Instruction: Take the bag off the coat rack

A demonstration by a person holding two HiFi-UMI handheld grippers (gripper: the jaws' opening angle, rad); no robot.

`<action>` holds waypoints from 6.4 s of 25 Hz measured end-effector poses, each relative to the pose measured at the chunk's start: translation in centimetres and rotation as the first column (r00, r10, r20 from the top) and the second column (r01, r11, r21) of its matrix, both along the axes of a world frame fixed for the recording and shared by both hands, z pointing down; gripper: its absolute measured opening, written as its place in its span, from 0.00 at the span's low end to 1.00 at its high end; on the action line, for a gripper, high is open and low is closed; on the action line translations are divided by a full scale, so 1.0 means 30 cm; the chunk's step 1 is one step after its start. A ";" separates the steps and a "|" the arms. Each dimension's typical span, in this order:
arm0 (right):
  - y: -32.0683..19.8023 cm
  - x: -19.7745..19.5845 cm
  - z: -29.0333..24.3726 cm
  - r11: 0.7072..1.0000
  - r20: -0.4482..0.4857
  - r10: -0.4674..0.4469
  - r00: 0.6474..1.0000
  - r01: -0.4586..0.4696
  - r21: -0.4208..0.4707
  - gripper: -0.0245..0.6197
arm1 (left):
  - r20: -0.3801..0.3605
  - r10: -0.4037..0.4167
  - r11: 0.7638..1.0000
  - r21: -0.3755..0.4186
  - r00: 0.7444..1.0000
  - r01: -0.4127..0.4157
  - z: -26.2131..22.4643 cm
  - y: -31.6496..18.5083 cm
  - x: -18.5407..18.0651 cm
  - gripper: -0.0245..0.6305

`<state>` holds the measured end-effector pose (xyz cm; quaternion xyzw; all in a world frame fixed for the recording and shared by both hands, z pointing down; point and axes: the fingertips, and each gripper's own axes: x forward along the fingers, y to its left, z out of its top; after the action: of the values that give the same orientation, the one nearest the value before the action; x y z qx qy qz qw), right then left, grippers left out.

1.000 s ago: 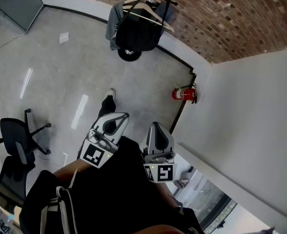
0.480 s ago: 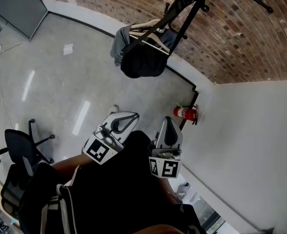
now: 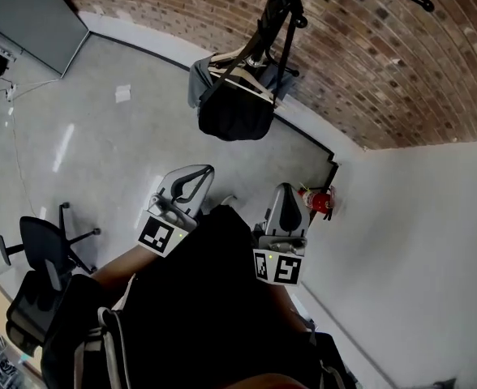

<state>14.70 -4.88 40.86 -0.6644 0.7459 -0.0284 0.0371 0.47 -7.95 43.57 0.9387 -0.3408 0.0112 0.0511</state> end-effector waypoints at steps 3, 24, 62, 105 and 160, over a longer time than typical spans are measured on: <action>-0.066 0.051 -0.021 0.999 -0.009 0.005 1.000 -0.005 0.043 0.07 | -0.002 -0.078 0.997 0.020 0.997 0.078 -0.009 -0.091 -0.005 0.07; -0.536 0.110 0.011 0.999 -0.154 -0.039 0.987 0.035 -0.031 0.24 | -0.077 -0.244 0.961 0.113 0.967 0.252 -0.009 -0.515 0.086 0.30; -1.022 0.084 0.165 0.989 -0.202 -0.050 0.978 0.021 -0.143 0.07 | 0.057 -0.290 0.956 -0.013 0.955 0.292 0.084 -0.971 0.225 0.07; -0.649 0.452 -0.407 0.974 -0.007 0.197 0.980 -0.194 0.120 0.07 | -0.271 -0.360 0.920 0.056 0.893 0.388 -0.532 -0.737 -0.170 0.07; -0.116 0.381 -0.299 0.988 -0.012 0.136 0.991 -0.135 0.069 0.07 | -0.208 -0.327 0.927 0.120 0.922 0.356 -0.431 -0.318 -0.334 0.07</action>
<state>26.13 -8.36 31.89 -0.7121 0.6999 0.0051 0.0552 -9.54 -17.49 30.65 0.8628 -0.4930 -0.1112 0.0105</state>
